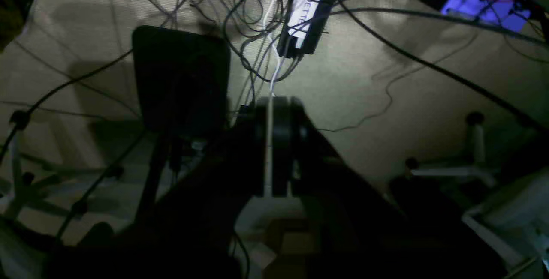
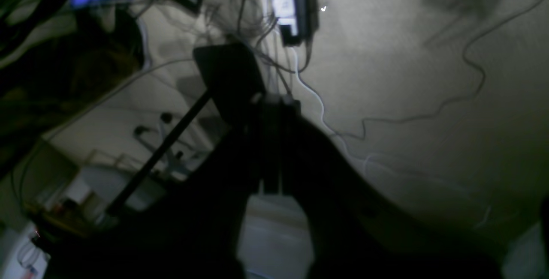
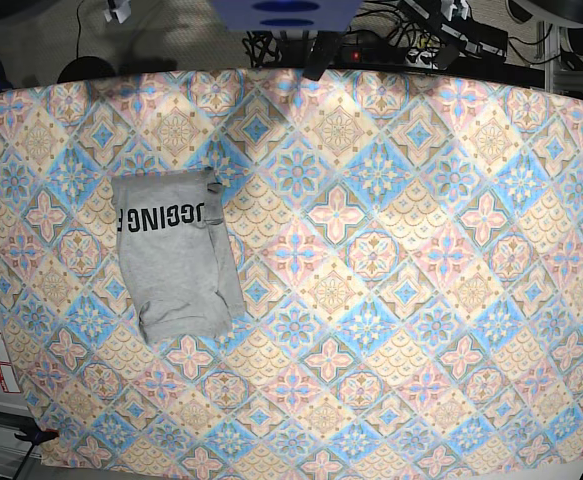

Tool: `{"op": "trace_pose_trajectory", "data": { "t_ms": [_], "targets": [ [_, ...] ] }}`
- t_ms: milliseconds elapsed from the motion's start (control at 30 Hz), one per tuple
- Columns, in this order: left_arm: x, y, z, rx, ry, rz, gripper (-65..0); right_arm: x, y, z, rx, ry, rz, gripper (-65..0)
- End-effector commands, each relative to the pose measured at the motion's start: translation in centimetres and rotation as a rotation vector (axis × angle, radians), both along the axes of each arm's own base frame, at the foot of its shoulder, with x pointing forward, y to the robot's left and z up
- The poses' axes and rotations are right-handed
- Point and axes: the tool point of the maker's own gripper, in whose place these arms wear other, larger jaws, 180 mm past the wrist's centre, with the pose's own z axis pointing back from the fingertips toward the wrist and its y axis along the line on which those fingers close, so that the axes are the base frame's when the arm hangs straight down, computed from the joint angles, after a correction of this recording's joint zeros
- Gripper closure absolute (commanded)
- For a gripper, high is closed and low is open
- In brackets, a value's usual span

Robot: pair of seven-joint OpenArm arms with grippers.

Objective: Fold the T-shirt properly

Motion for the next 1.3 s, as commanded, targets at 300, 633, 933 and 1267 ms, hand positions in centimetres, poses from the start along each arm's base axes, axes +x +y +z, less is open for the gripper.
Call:
{"op": "trace_pose_trajectory", "data": {
  "t_ms": [300, 633, 933, 1267],
  "targets": [
    [-1.9, -4.1, -1.2, -0.088, -0.009, -0.047, 0.0, -0.1, 2.0, -1.0, 0.056, 0.008, 0.02, 0.0],
    [-0.8, -6.2, -5.2, -0.152, 0.012, -0.081, 0.0, 4.3, 2.8, -3.7, 0.041, -0.035, 0.191, 0.0],
    [1.8, -6.5, -8.8, -0.148, -0.068, -0.137, 0.0, 6.2, 5.9, -7.0, 0.084, -0.124, 0.039, 0.0],
    [5.9, -7.9, -9.4, -0.177, -0.172, -0.254, 0.0, 7.9, 1.9, -8.4, -0.178, -0.225, -0.04, 0.0]
  ]
}}
